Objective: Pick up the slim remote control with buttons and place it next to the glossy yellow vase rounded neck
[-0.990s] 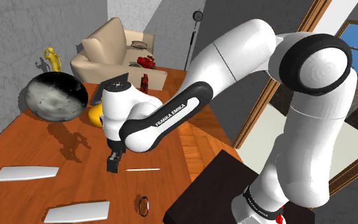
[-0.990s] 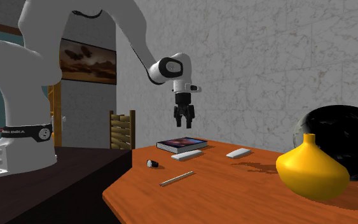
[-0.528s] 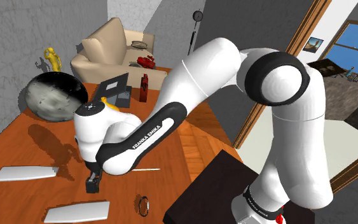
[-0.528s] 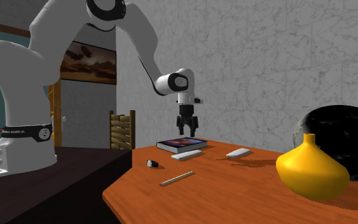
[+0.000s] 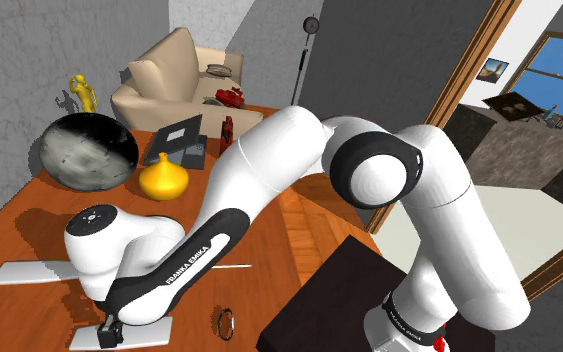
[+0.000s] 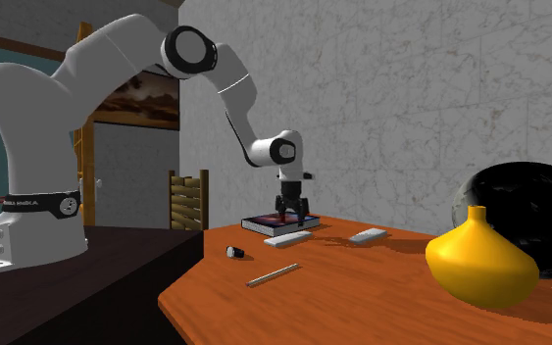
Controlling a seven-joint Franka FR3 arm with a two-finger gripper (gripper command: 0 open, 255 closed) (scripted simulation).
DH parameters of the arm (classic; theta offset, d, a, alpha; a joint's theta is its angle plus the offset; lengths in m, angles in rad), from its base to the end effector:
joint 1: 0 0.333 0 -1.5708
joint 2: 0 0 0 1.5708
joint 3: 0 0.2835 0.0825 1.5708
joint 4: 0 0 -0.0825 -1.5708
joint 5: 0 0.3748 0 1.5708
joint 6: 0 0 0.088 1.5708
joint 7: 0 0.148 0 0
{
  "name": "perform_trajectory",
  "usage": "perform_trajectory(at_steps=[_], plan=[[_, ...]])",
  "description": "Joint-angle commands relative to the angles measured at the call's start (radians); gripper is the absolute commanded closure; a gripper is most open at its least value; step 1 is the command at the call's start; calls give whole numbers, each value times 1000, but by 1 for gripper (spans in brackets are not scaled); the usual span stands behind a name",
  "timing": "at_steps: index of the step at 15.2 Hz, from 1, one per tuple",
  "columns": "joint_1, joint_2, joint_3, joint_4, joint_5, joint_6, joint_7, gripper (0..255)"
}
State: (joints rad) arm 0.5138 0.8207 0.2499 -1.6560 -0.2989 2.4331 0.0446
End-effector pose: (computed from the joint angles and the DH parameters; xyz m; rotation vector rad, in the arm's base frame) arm 0.4767 0.4381 0.0837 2.8367 1.3222 -0.0040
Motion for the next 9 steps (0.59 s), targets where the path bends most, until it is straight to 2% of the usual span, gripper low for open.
perform_trajectory(at_steps=[1, 9], plan=[[19, 50, -1, 53, -8, -4, -6, 0], [34, 136, -20, 93, -23, 42, 1, 0]])
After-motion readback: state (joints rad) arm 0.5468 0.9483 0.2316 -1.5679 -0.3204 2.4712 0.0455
